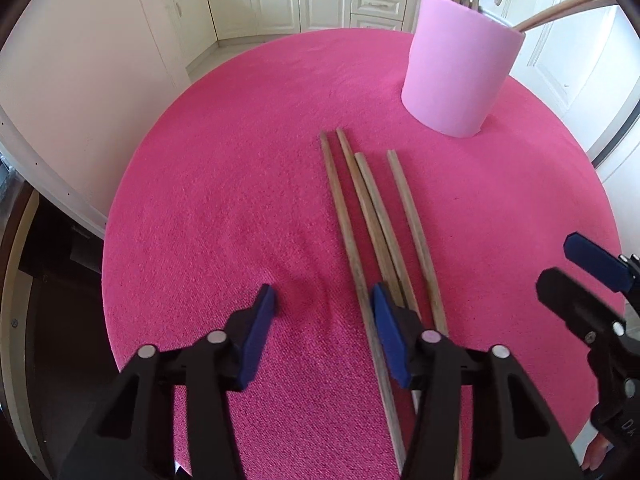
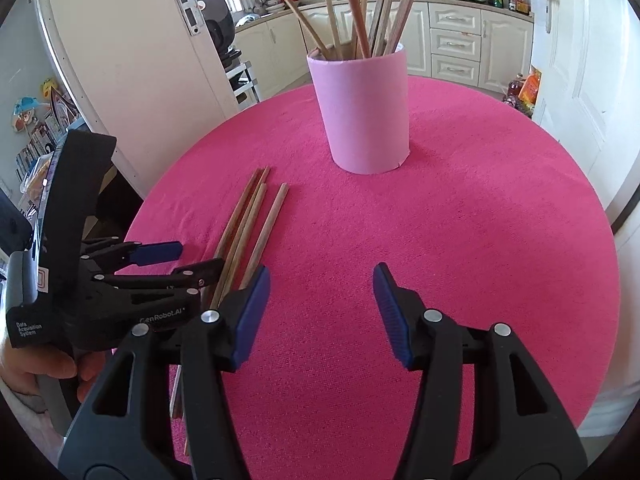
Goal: Organize utensils
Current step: 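Close the left tool on a chopstick while the right tool grasps another, then lift both held chopsticks and lower them into the pink cup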
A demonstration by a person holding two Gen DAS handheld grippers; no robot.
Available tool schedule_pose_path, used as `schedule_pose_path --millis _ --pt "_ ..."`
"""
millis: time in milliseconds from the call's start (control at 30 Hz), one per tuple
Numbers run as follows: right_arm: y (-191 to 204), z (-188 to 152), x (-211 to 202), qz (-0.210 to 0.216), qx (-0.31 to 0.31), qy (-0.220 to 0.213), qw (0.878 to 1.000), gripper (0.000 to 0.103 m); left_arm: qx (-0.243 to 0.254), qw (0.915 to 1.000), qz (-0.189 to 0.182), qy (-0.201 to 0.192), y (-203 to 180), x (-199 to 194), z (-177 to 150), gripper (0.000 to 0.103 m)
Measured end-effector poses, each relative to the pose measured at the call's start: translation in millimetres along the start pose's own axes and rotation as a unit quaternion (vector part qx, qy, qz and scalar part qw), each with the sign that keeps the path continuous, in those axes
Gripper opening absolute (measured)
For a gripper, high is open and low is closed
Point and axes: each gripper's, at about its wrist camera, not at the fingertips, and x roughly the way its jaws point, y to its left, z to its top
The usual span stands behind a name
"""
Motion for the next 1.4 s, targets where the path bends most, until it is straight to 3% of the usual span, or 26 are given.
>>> schedule_pose_path --millis 100,200,300,433,767,1000,1100,1400 --pt "3 4 9 0.014 0.008 0.028 0.999 0.053 -0.009 1.0000 -0.002 -0.002 8 0 1 0.019" --pt "10 9 17 0.026 0.010 0.050 0.998 0.053 -0.030 0.9993 -0.023 -0.004 22 -2 -1 0.007" --pt "22 13 26 0.030 0.001 0.079 0.996 0.053 -0.053 0.9974 -0.049 -0.005 33 -5 -3 0.007" --pt "40 16 41 0.021 -0.015 0.111 0.994 0.034 -0.064 0.9965 -0.053 -0.008 38 -9 -9 0.006" --pt "57 12 61 -0.018 -0.048 0.143 0.988 0.018 -0.074 0.9950 -0.066 -0.010 48 -8 -15 0.006" --pt "55 10 57 -0.028 -0.070 0.132 0.988 0.010 -0.074 0.9949 -0.068 -0.016 47 -10 -17 0.006" --pt "48 9 51 -0.017 -0.061 0.119 0.991 0.006 -0.074 0.9942 -0.072 -0.030 47 -17 -19 0.006" --pt "29 11 4 0.036 -0.042 0.044 0.997 0.006 -0.054 0.9904 -0.080 -0.098 30 -52 -17 0.006"
